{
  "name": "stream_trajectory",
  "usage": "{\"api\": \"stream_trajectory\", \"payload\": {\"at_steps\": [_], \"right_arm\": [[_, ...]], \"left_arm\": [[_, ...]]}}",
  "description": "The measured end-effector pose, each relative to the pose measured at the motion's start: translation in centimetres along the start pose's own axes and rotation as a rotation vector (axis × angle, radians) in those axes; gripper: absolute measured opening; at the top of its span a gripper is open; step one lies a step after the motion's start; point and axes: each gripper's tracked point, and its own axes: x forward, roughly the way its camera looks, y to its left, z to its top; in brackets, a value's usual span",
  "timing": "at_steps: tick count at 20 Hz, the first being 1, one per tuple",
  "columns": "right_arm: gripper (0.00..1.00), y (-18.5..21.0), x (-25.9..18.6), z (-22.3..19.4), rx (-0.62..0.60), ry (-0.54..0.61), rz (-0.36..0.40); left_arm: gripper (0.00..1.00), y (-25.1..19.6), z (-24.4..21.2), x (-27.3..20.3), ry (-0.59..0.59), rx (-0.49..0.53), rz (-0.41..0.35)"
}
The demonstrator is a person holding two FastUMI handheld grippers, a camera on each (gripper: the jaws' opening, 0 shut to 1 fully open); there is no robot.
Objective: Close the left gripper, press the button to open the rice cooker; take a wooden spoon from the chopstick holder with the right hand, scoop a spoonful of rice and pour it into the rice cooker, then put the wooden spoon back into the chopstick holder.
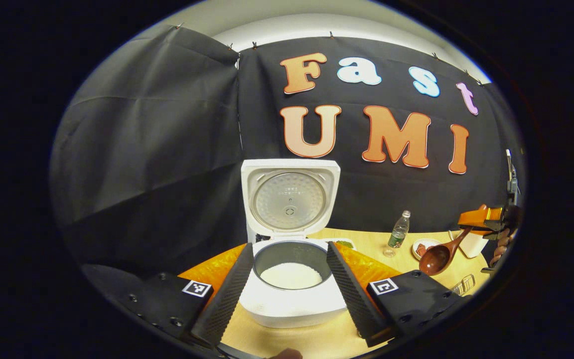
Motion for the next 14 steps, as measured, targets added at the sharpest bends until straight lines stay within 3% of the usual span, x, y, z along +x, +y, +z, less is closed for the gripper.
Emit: {"api": "stream_trajectory", "payload": {"at_steps": [1, 2, 5, 7, 8, 14], "right_arm": [[0.14, -1.9, -0.9, 0.2, 0.005, -0.005, -0.024], [0.14, -3.7, -1.9, 0.4, 0.016, -0.01, -0.049], [0.14, -9.6, -4.7, 1.4, 0.041, -0.02, -0.134], [0.14, -13.4, -6.6, 2.4, 0.025, -0.041, -0.2], [0.14, -15.0, -7.4, 2.9, 0.02, -0.051, -0.223], [0.14, -20.6, -11.2, 4.0, 0.028, -0.052, -0.264]], "left_arm": [[0.99, -0.7, -0.1, -0.1, 0.006, 0.007, -0.001], [0.95, -1.3, -0.2, -0.4, 0.011, 0.014, 0.0], [0.99, -3.8, 0.0, -0.8, 0.016, -0.004, -0.023], [0.94, -5.1, -0.9, -0.9, 0.054, -0.045, -0.034], [0.99, -5.4, -1.3, -1.1, 0.069, -0.06, -0.029], [0.95, -7.1, -2.0, -2.0, 0.091, -0.087, 0.02]]}}
